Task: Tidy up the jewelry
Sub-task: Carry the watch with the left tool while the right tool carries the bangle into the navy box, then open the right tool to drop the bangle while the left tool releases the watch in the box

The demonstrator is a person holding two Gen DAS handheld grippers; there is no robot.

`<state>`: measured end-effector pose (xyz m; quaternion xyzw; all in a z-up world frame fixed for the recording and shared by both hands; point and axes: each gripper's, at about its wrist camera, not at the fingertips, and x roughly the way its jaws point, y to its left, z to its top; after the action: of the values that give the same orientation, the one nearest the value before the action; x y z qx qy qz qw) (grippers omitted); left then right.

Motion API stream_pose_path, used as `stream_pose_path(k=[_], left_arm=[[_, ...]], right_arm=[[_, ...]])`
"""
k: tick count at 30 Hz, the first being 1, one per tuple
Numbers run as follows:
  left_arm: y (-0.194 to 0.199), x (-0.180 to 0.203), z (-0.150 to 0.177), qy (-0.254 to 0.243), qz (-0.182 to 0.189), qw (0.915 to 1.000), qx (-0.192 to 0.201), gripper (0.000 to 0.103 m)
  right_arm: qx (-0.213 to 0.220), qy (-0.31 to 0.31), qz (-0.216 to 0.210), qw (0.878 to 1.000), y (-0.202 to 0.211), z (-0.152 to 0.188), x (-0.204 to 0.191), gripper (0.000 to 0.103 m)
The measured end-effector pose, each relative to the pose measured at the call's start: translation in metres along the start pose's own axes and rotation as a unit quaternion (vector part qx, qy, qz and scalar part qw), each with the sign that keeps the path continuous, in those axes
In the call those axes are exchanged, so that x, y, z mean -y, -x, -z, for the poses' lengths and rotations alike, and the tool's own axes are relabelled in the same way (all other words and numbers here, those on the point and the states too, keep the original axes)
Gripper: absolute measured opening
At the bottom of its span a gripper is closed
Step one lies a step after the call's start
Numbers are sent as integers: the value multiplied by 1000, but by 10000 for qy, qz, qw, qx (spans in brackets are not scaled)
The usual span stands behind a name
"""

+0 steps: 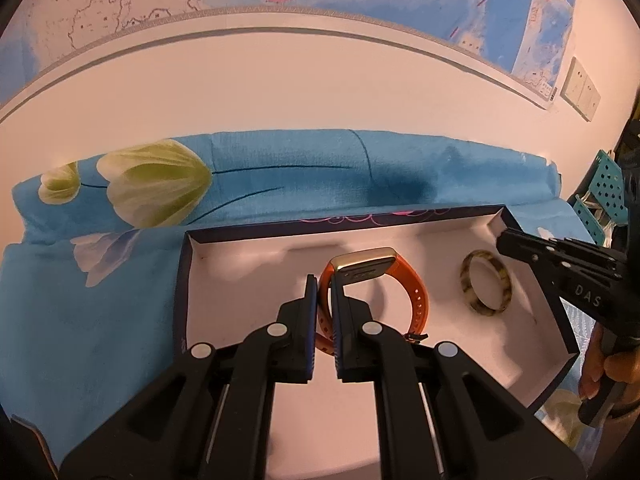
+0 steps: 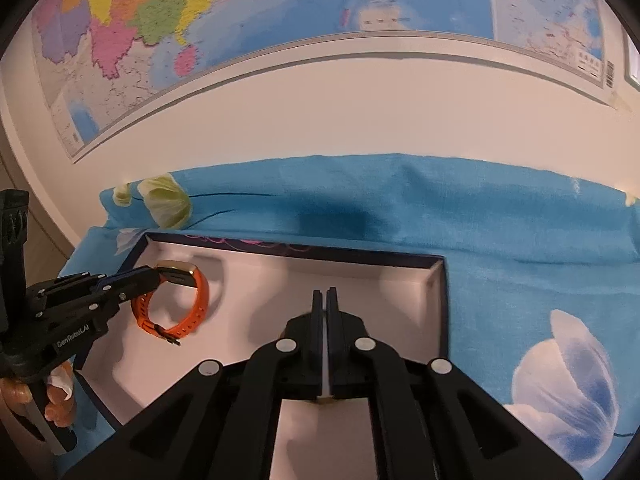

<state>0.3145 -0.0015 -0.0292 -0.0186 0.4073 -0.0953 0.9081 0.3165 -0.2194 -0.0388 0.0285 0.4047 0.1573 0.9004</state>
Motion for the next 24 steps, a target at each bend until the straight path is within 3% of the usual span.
stream_pose_path(k=[1,3,7,11,13,15,16,19,24], left_arm=[[-1,0,-1,-3,-3,10000,-11,7],[-4,-1,-1,-8,-30,10000,-43,7],[-10,-3,-1,6,-56,9999,-134,8],[-14,-7,-4,62,-57,9998,-206,2],[-15,-7,-5,55,-41,9997,-227,2],[-17,-7,-7,19,-70,9997,-247,2],[-17,-6,-7,-12,-79,9996,-268,3],[-18,-7,-7,-99,-57,9993,-362,11],[-26,-7,-5,-226,-86,9983,-529,14]], right_arm=[[-33,1,33,10000,-1,1,2,20],[-129,126,182,9997,-3,2,3,28],[-399,317,321,9982,-13,5,2,28],[-639,416,454,9961,-26,7,3,27],[-652,472,498,9955,-28,6,3,23],[-694,540,452,9951,-29,5,0,8],[-706,576,454,9948,-29,5,-1,5],[-695,586,509,9946,-33,2,-3,5],[-649,545,440,9954,-34,-7,-5,5]])
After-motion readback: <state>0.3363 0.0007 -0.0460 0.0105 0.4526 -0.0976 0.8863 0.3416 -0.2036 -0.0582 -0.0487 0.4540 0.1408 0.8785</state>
